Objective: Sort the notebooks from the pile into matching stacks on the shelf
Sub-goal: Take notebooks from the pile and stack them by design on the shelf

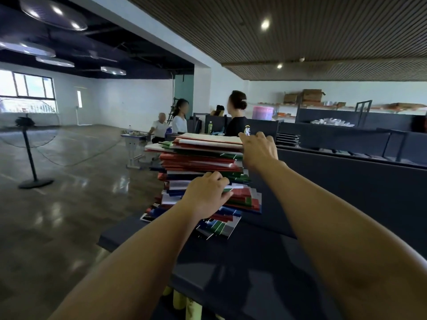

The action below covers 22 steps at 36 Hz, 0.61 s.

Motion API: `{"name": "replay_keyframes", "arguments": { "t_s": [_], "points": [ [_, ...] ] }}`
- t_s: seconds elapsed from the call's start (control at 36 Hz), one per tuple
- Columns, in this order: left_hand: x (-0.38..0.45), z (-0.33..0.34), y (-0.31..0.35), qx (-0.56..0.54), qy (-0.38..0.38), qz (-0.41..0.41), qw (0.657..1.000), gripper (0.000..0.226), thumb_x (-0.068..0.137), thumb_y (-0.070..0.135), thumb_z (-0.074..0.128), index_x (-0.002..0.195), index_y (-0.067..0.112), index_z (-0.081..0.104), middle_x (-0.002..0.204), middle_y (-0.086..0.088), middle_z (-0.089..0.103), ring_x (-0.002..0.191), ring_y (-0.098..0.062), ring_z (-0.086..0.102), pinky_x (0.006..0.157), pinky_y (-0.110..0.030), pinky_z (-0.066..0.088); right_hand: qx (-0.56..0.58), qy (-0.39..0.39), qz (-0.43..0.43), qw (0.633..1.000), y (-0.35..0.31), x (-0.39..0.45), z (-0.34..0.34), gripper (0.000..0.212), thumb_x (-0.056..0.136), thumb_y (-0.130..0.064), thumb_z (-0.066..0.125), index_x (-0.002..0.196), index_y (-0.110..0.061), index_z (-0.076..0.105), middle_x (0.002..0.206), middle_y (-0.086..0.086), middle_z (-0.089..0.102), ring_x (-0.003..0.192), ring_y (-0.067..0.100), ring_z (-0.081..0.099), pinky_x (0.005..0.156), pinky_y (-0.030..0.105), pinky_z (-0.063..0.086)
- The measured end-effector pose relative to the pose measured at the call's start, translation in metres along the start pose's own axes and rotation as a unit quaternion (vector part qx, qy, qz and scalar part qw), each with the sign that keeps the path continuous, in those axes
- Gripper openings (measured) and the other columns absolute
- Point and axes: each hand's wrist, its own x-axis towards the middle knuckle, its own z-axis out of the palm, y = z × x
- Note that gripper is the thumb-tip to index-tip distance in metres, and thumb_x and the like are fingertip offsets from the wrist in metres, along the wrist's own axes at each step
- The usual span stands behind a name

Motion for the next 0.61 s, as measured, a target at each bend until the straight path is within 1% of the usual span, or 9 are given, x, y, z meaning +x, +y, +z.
{"name": "replay_keyframes", "arguments": {
  "t_s": [0.08,0.19,0.25,0.33,0.39,0.42,0.47,0.53,0.61],
  "points": [
    [0.002,0.003,0.002,-0.001,0.008,0.001,1.0,0.04,0.101,0.041,0.039,0.133,0.019,0.049,0.129,0.003,0.05,0.114,-0.015,0.049,0.084,-0.03,0.047,-0.021,0.047,-0.021,0.998,0.0,0.0,-0.001,0.034,0.09,-0.014,0.056,0.123,-0.021,0.058,0.116,0.004,0.056,0.112,0.023,0.046,0.094,0.035,0.034],
    [0.001,0.005,0.003,-0.005,0.009,0.001,1.0,0.041,0.101,0.042,0.039,0.133,0.019,0.048,0.13,0.003,0.049,0.115,-0.014,0.049,0.084,-0.031,0.048,0.027,0.079,-0.024,0.996,0.002,0.001,-0.003,0.024,0.09,-0.016,0.06,0.114,-0.019,0.061,0.119,0.003,0.054,0.113,0.022,0.045,0.096,0.035,0.033],
    [0.001,0.005,0.003,-0.008,0.009,0.0,1.0,0.041,0.101,0.042,0.039,0.134,0.019,0.048,0.131,0.003,0.049,0.116,-0.014,0.049,0.085,-0.032,0.049,0.072,0.064,-0.033,0.995,0.004,0.002,-0.007,0.024,0.088,-0.023,0.063,0.112,-0.017,0.059,0.123,0.004,0.052,0.116,0.023,0.044,0.098,0.037,0.035],
    [0.0,0.004,0.003,-0.012,0.008,-0.004,1.0,0.042,0.1,0.042,0.04,0.134,0.019,0.048,0.131,0.004,0.05,0.117,-0.014,0.048,0.086,-0.033,0.049,0.189,-0.004,-0.022,0.982,0.007,0.003,-0.013,0.022,0.089,-0.031,0.064,0.106,-0.018,0.056,0.117,0.003,0.058,0.107,0.024,0.052,0.088,0.038,0.042],
    [-0.001,0.004,0.004,-0.015,0.008,-0.003,1.0,0.042,0.1,0.042,0.04,0.134,0.019,0.049,0.131,0.004,0.05,0.118,-0.014,0.047,0.086,-0.032,0.048,0.226,-0.023,-0.014,0.974,0.007,0.001,-0.015,0.015,0.093,-0.021,0.056,0.108,-0.021,0.054,0.114,0.006,0.062,0.099,0.026,0.057,0.081,0.038,0.047],
    [-0.002,0.004,0.005,-0.017,0.008,-0.002,1.0,0.041,0.1,0.041,0.04,0.133,0.019,0.049,0.13,0.004,0.05,0.118,-0.014,0.047,0.085,-0.032,0.048,0.225,-0.015,-0.013,0.974,0.007,-0.001,-0.017,0.019,0.095,-0.016,0.052,0.113,-0.022,0.054,0.115,0.007,0.063,0.098,0.027,0.058,0.078,0.037,0.048],
    [-0.004,0.004,0.006,-0.019,0.012,0.0,1.0,0.04,0.1,0.041,0.04,0.132,0.019,0.05,0.128,0.004,0.051,0.117,-0.014,0.047,0.083,-0.031,0.048,0.207,0.028,-0.008,0.978,0.007,-0.007,-0.02,0.034,0.099,-0.014,0.044,0.128,-0.028,0.054,0.118,0.008,0.063,0.1,0.028,0.059,0.077,0.035,0.047],
    [-0.007,0.005,0.009,-0.018,0.014,0.003,1.0,0.04,0.1,0.042,0.04,0.132,0.019,0.051,0.127,0.004,0.051,0.116,-0.013,0.048,0.082,-0.03,0.049,0.175,0.098,-0.005,0.98,0.009,-0.015,-0.023,0.039,0.101,-0.015,0.04,0.136,-0.03,0.05,0.117,0.009,0.063,0.101,0.029,0.059,0.081,0.035,0.044],
    [-0.012,0.005,0.013,-0.017,0.015,0.01,1.0,0.041,0.1,0.042,0.041,0.132,0.019,0.051,0.127,0.004,0.052,0.114,-0.013,0.049,0.084,-0.032,0.05,0.146,0.221,-0.014,0.964,0.012,-0.031,-0.026,0.037,0.098,-0.011,0.045,0.132,-0.019,0.057,0.1,0.011,0.069,0.09,0.029,0.06,0.082,0.035,0.04]
  ]
}}
